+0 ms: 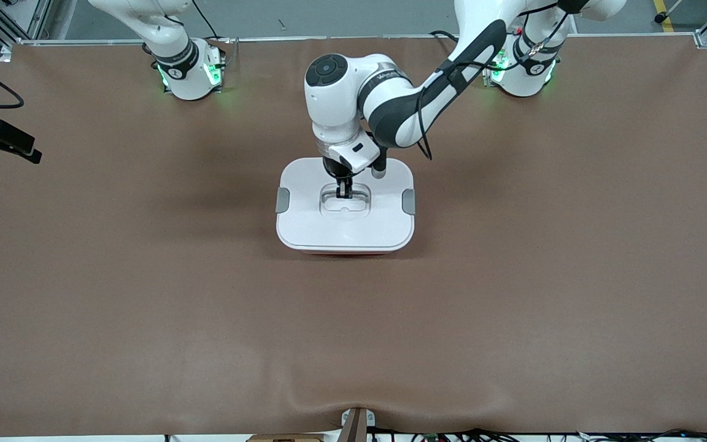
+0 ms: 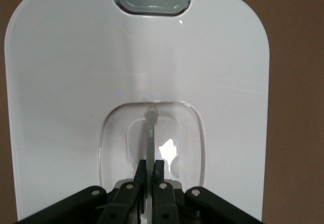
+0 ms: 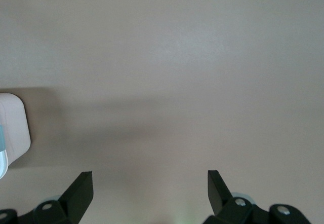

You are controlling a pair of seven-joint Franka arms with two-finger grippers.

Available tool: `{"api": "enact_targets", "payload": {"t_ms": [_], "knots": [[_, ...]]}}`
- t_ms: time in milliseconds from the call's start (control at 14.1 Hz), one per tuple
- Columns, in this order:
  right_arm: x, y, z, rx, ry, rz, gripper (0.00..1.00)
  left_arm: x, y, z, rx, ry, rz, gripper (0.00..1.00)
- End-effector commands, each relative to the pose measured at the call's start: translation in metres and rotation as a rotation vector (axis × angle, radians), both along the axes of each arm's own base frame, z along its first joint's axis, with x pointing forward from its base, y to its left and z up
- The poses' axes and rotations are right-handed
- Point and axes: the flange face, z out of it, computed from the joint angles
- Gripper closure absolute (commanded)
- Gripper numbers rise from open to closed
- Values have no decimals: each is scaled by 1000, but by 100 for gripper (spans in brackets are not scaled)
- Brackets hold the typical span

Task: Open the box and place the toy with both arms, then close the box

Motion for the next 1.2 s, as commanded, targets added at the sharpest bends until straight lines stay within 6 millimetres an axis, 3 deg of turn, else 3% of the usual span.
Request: {"api": "enact_targets", "payload": {"t_ms": [0,496,566,637,708,920,1133], "knots": [[1,-1,1,12,-6,-19,0,-4,2,-2,18,-23,-1,100],[1,-4,1,13,-4,-13,0,-3,5,-4,27,-17,4,100],[1,-5,1,13,-4,-14,0,-1,7,-1,24,-18,2,95],[1,-5,1,13,-3,-14,0,0,7,2,26,-24,-8,59],[1,-5,0,13,-1,-16,0,1,9,6,25,-28,-20,1],[0,-6,0,13,-1,-16,0,3,9,16,19,-34,-48,0],[1,-7,1,12,-3,-17,0,2,10,40,-1,-56,-45,0]]}}
